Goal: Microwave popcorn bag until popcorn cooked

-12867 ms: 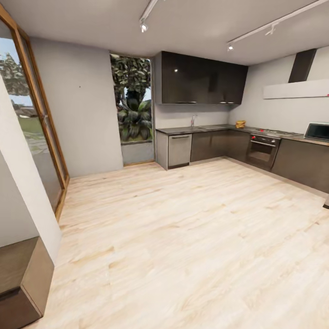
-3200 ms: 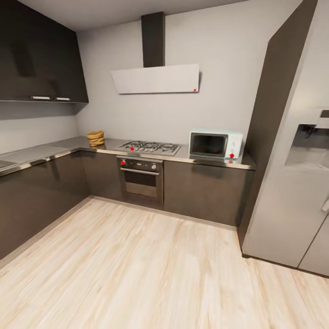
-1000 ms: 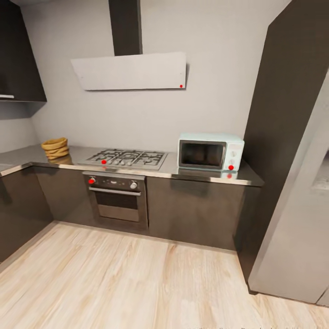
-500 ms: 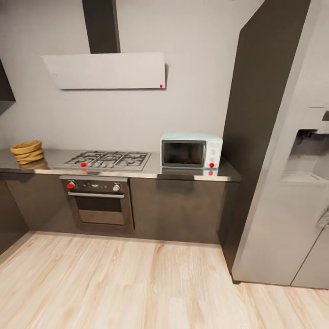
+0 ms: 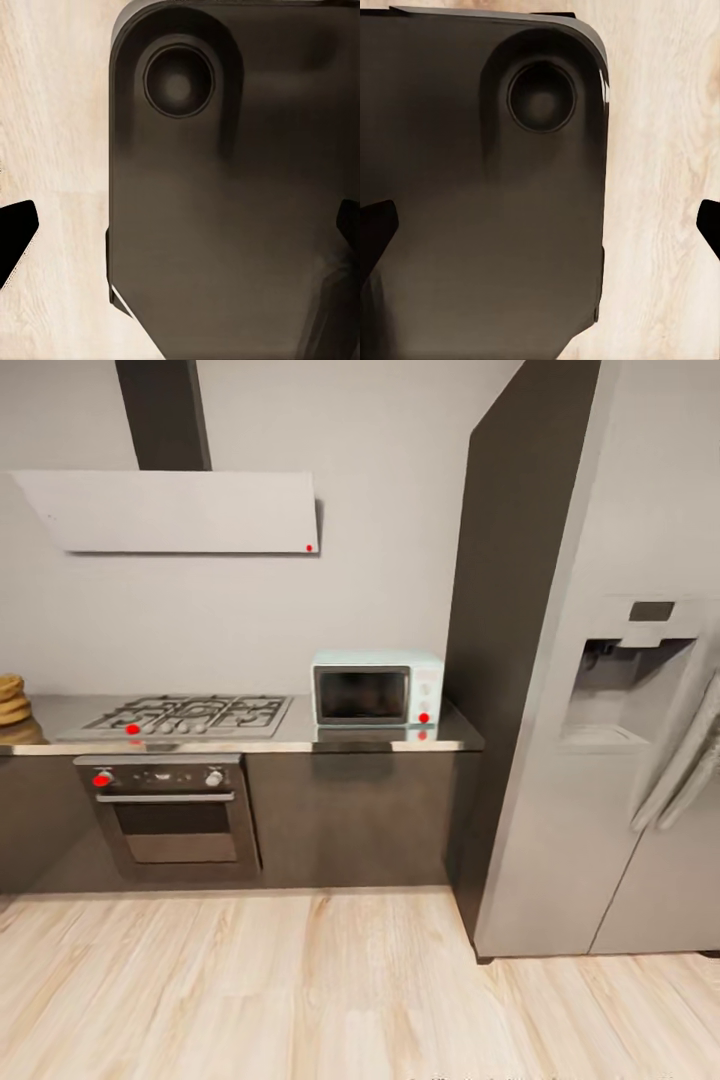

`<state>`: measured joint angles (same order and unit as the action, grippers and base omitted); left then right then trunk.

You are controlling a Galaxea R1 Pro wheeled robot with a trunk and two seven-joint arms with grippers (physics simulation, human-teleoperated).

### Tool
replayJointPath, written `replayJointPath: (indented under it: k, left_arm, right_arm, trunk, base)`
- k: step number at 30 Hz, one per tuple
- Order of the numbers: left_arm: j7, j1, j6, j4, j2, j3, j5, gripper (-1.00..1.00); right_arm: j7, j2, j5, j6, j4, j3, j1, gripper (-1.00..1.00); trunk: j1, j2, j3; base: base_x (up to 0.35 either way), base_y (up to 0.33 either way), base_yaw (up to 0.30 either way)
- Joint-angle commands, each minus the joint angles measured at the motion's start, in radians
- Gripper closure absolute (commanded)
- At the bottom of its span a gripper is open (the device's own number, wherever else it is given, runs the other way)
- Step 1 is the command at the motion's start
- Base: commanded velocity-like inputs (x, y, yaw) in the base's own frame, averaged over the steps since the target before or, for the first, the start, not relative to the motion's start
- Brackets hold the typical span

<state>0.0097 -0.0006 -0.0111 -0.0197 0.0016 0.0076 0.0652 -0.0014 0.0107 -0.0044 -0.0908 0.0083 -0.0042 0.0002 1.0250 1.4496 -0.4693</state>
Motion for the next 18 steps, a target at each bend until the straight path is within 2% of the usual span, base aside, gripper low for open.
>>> replayJointPath:
  k: [1,7,18]
  left_arm:
    - [0.001,0.0,-0.001,0.0,0.0,0.0,0.007,-1.0]
    - [0.0,0.0,0.001,0.0,0.001,0.0,0.007,-1.0]
    - [-0.001,0.0,0.003,0.0,0.001,0.0,0.008,-1.0]
  right_arm:
    - [0.0,0.0,0.0,-0.004,0.001,0.0,0.0,-1.0]
    - [0.0,0.0,0.006,-0.003,0.001,0.004,0.0,-1.0]
    - [0.0,0.0,0.009,-0.001,0.001,0.01,0.0,-1.0]
  trunk:
    - [0.0,0.0,-0.001]
    - [0.0,0.0,-0.001]
    - [0.0,0.0,-0.001]
  base:
    - [0.0,0.0,-0.198]
    - [0.059,0.0,-0.047]
    - [0.305,0.0,-0.001]
